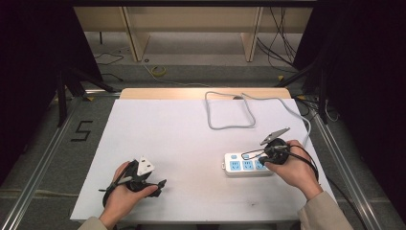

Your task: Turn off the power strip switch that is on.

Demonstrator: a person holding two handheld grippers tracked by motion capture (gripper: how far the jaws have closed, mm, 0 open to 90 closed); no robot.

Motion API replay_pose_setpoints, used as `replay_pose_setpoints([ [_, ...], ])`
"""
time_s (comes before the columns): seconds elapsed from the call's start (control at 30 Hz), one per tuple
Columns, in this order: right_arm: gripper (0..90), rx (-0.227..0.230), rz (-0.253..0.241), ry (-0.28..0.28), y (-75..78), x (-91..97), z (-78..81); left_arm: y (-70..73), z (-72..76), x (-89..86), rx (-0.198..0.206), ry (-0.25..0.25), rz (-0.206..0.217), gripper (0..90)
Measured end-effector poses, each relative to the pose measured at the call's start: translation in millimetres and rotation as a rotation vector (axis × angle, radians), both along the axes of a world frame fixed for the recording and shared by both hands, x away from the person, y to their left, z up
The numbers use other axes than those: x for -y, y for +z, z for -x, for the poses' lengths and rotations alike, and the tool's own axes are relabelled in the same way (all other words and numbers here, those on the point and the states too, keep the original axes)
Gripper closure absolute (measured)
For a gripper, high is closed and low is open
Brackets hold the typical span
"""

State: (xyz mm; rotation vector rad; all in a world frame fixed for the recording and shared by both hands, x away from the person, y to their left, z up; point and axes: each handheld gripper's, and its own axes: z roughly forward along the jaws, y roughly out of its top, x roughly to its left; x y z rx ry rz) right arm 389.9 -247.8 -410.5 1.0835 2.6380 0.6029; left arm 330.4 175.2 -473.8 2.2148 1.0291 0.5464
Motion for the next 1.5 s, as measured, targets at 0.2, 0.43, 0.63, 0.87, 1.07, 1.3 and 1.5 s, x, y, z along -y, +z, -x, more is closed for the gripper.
replay_pose_setpoints([
  [0.2, 90.0, -0.005, 0.000, -0.005, 0.0, -0.4, -2.6, -0.1, -0.1, 0.0, 0.000, -0.001, 0.000, 16.6],
  [0.43, 90.0, -0.011, 0.003, -0.010, -0.8, -1.3, -5.8, -0.2, -0.1, 0.0, 0.000, -0.001, -0.001, 16.6],
  [0.63, 90.0, -0.015, 0.004, -0.015, -1.2, -2.1, -8.8, -0.2, -0.1, 0.0, 0.001, -0.001, -0.002, 16.6],
  [0.87, 90.0, -0.012, 0.009, -0.015, -0.8, -3.4, -12.5, -0.2, -0.2, 0.0, 0.001, -0.001, -0.001, 16.6],
  [1.07, 90.0, -0.010, 0.011, -0.018, -0.6, -5.0, -15.5, -0.2, -0.2, -0.1, 0.001, -0.001, -0.001, 16.6],
  [1.3, 90.0, -0.017, 0.017, -0.022, -1.6, -6.1, -18.6, -0.4, -0.3, 0.0, -0.001, -0.002, 0.000, 16.6],
  [1.5, 90.0, -0.022, 0.023, -0.023, -2.1, -7.0, -21.2, -0.5, -0.3, 0.4, -0.002, -0.004, 0.000, 16.7],
])
